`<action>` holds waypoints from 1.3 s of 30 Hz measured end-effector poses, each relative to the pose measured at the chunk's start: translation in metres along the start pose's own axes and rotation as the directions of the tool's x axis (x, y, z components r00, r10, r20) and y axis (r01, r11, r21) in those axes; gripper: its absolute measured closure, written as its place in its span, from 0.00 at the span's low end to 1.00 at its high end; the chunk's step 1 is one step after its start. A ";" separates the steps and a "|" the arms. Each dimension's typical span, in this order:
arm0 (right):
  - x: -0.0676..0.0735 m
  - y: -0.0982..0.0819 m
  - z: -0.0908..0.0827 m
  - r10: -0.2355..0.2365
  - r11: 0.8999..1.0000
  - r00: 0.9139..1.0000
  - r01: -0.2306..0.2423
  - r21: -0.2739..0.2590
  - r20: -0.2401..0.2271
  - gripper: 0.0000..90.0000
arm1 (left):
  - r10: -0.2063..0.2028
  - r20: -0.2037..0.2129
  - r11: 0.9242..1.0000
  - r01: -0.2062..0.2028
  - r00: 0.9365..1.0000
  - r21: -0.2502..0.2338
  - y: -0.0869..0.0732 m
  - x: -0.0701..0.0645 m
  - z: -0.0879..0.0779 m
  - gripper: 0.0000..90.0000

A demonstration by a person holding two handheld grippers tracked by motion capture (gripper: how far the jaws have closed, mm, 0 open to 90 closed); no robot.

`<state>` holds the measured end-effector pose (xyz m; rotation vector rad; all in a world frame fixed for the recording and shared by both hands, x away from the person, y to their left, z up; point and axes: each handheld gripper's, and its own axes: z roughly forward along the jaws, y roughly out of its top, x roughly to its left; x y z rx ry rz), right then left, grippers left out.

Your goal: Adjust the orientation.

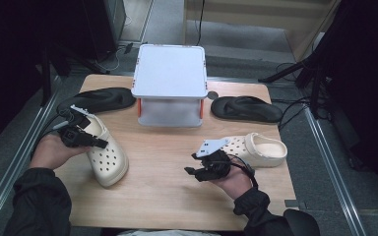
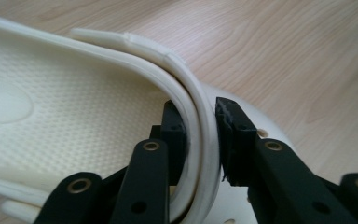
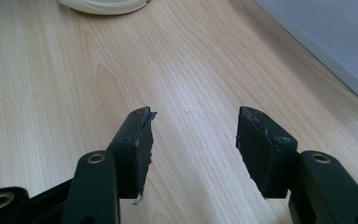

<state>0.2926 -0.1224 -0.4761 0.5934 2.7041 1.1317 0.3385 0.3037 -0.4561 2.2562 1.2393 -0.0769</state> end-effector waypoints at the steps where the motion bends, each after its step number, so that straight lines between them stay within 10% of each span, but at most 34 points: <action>1: 0.000 0.000 0.000 -0.001 1.000 1.000 0.001 -0.001 0.003 0.51 | 0.004 0.003 1.000 -0.004 1.000 -0.003 0.000 -0.002 0.000 0.85; 9: -0.002 0.000 -0.003 0.004 1.000 1.000 -0.004 -0.014 0.012 0.52 | -0.019 0.018 1.000 0.019 1.000 0.023 0.005 -0.016 -0.005 0.87; 19: -0.002 0.000 -0.005 0.013 1.000 1.000 -0.012 -0.028 0.012 0.52 | -0.008 0.054 0.997 0.012 0.999 -0.075 0.018 -0.053 -0.020 0.87; 39: -0.002 -0.007 -0.018 0.040 0.998 0.998 -0.037 -0.059 0.046 0.52 | 0.092 0.139 0.995 -0.085 0.986 -0.049 0.054 -0.131 0.037 0.87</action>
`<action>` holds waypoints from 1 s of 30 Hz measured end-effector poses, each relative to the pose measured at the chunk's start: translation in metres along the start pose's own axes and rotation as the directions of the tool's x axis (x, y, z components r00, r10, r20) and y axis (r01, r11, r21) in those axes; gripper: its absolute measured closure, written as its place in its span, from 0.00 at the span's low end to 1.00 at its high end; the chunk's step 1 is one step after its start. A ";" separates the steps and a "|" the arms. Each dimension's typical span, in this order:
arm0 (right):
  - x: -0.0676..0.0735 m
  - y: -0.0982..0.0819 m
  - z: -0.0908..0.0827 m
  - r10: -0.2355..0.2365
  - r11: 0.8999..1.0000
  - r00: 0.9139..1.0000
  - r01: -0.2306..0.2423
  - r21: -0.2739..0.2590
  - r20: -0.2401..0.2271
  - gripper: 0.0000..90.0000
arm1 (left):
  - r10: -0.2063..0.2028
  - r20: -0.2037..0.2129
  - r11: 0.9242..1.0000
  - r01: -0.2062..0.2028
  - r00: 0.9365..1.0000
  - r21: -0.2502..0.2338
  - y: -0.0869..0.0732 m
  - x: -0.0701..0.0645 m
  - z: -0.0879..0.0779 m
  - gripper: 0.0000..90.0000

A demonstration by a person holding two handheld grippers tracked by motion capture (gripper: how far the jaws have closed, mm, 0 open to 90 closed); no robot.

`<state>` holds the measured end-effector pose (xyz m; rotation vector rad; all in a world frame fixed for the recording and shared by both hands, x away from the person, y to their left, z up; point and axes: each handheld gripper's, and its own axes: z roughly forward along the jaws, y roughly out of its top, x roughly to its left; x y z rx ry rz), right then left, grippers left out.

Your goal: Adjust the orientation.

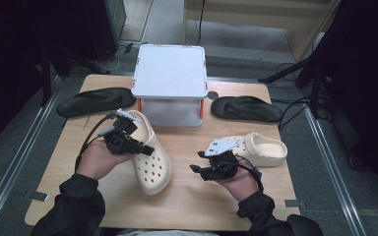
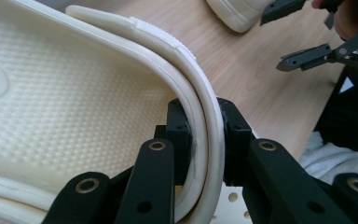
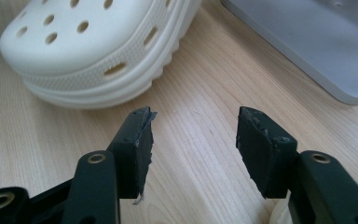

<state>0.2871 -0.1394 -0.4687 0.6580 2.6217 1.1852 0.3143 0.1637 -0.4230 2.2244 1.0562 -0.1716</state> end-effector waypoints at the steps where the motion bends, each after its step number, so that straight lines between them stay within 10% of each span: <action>1: 0.000 -0.001 -0.001 -0.001 1.000 1.000 0.001 0.001 0.003 0.52 | -0.002 0.011 1.000 0.002 1.000 0.006 0.001 -0.002 0.005 0.87; 19: 0.000 -0.011 -0.009 0.032 0.999 0.999 -0.032 0.005 0.035 0.51 | -0.036 0.025 0.993 0.033 0.999 0.113 0.006 0.001 0.049 0.81; 30: 0.001 -0.011 -0.009 0.043 0.999 0.999 -0.043 0.006 0.033 0.50 | 0.012 -0.001 0.998 -0.012 1.000 0.063 0.007 0.002 0.039 0.64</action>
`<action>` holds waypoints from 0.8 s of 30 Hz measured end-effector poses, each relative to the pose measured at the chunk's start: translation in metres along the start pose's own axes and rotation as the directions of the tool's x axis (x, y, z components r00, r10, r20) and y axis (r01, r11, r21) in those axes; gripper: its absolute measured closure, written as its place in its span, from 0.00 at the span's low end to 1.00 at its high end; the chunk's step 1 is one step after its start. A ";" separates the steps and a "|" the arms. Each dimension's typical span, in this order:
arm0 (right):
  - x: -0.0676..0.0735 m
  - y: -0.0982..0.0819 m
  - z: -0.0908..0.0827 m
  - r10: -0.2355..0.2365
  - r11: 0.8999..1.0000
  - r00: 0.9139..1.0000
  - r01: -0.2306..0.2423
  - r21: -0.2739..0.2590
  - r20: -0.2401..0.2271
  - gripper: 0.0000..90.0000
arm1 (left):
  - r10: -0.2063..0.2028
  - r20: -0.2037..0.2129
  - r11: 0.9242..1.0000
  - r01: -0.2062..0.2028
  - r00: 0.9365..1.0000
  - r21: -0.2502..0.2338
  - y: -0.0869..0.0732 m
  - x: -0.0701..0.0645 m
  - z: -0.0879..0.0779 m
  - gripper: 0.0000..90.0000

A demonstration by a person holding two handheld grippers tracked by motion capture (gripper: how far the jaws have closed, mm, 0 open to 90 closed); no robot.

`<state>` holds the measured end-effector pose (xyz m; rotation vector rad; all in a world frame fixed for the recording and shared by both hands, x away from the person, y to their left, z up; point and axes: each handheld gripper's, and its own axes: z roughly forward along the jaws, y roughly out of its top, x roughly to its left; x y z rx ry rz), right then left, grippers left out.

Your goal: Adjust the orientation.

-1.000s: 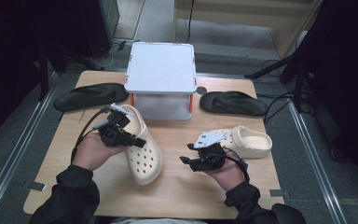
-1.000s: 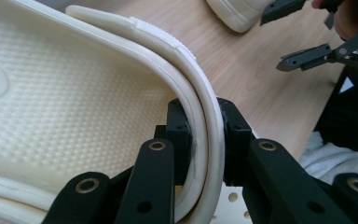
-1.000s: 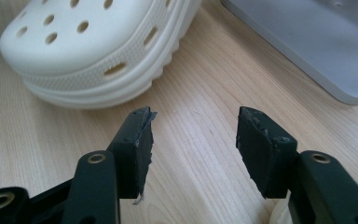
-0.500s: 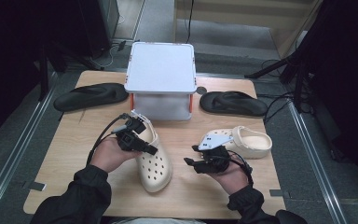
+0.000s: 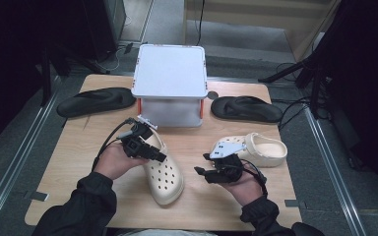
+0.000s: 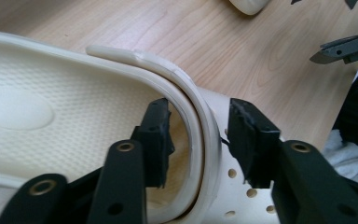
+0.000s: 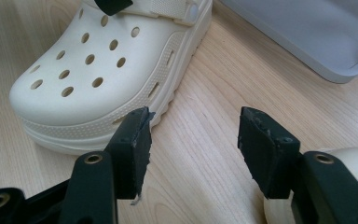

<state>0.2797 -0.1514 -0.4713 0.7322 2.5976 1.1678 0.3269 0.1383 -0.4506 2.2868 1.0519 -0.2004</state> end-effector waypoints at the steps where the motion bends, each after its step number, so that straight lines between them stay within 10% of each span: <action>1: 0.000 0.000 0.000 0.002 1.000 1.000 -0.002 -0.002 0.001 0.50 | 0.005 0.004 1.000 -0.005 1.000 -0.007 0.000 0.001 -0.003 0.63; 12: 0.014 0.004 0.001 0.022 1.000 0.999 -0.023 -0.019 -0.030 0.56 | 0.038 -0.047 0.995 -0.042 0.998 -0.086 0.002 0.004 -0.038 0.56; 24: 0.042 0.008 0.010 0.062 0.998 0.994 -0.064 -0.020 -0.085 0.77 | 0.021 -0.081 1.000 -0.022 0.996 -0.011 -0.004 0.044 -0.044 0.93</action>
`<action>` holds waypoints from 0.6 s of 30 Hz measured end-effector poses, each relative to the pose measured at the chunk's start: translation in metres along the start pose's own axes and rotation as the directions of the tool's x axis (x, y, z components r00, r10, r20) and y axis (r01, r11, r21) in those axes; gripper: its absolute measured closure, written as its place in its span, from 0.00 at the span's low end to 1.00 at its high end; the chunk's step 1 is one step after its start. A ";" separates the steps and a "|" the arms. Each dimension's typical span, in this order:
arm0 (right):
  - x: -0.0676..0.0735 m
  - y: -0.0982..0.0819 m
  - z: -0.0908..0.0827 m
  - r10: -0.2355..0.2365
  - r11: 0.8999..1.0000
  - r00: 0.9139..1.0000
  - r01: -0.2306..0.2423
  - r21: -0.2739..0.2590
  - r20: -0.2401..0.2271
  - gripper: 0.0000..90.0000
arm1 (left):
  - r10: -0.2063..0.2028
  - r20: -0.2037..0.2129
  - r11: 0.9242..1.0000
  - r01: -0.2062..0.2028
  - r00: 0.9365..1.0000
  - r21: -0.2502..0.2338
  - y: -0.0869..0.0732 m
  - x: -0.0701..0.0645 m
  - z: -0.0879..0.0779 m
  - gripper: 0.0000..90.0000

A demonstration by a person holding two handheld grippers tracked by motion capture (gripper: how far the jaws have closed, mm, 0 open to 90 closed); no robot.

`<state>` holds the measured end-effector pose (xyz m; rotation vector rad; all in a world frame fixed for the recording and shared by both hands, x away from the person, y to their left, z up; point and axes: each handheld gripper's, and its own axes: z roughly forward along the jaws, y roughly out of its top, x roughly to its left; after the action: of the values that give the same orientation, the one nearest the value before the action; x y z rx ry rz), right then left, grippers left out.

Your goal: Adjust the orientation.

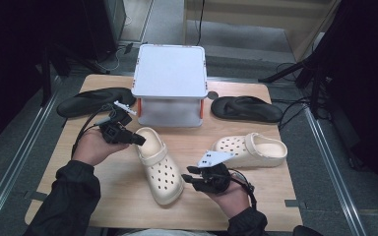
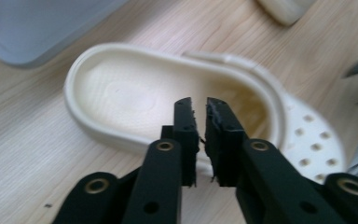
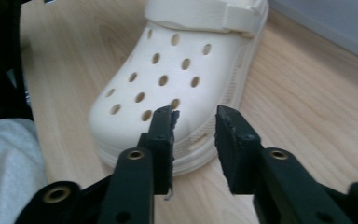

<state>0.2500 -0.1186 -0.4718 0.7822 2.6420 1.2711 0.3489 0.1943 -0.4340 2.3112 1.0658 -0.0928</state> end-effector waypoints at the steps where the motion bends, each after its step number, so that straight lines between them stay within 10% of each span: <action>1: 0.003 0.000 0.001 0.006 1.000 1.000 -0.006 0.004 -0.004 0.78 | 0.003 -0.007 1.000 -0.003 1.000 0.011 -0.001 0.004 0.002 0.94; 9: 0.025 0.001 0.008 0.018 1.000 0.999 -0.018 0.009 -0.034 1.00 | 0.099 -0.014 0.995 -0.099 0.995 -0.013 -0.001 0.025 0.015 1.00; 18: 0.056 0.003 0.030 0.008 0.999 0.996 -0.005 0.032 -0.087 1.00 | 0.105 -0.009 0.994 -0.106 0.994 -0.031 0.001 0.042 0.030 1.00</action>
<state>0.2124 -0.0685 -0.4817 0.7571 2.7358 1.2967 0.3827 0.2060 -0.4706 2.3362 0.9399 -0.0263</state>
